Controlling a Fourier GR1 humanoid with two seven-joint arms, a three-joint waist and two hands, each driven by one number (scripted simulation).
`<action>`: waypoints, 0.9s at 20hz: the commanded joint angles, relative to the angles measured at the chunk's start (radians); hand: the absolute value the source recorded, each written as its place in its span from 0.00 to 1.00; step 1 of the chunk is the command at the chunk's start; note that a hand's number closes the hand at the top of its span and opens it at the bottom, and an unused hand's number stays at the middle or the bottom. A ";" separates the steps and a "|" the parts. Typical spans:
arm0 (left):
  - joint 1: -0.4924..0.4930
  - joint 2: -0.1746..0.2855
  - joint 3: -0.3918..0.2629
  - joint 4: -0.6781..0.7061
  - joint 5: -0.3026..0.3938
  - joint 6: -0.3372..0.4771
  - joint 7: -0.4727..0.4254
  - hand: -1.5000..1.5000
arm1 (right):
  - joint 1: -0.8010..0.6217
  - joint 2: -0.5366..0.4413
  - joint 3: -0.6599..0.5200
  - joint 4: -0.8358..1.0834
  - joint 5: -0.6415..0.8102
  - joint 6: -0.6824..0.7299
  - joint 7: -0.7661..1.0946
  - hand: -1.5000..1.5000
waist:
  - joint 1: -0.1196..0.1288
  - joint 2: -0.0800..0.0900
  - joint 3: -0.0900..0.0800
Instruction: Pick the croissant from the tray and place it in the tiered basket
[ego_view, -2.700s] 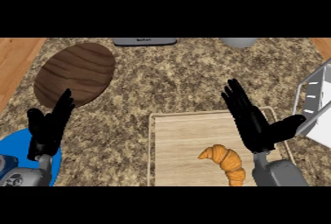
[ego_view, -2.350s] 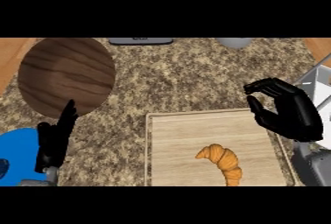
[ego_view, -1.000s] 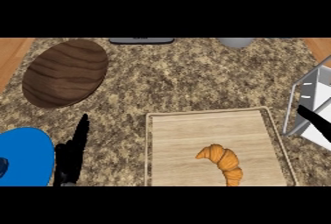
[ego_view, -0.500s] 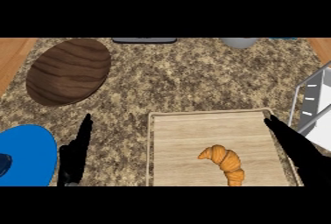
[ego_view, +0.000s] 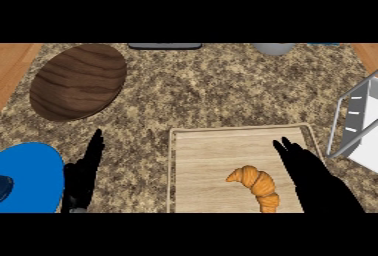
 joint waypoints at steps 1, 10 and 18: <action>-0.012 0.007 0.022 -0.041 -0.003 -0.002 0.070 0.50 | 0.015 0.070 0.028 0.042 0.046 0.058 0.038 0.00 | -0.005 0.001 -0.001; -0.019 -0.023 0.023 0.022 -0.027 -0.012 0.035 0.50 | -0.018 0.172 0.080 0.092 0.081 0.181 0.119 0.00 | -0.010 0.001 -0.002; 0.041 -0.014 0.033 -0.036 -0.029 -0.026 0.025 0.50 | -0.030 0.230 0.060 0.158 0.070 0.257 0.150 0.00 | -0.004 0.000 -0.001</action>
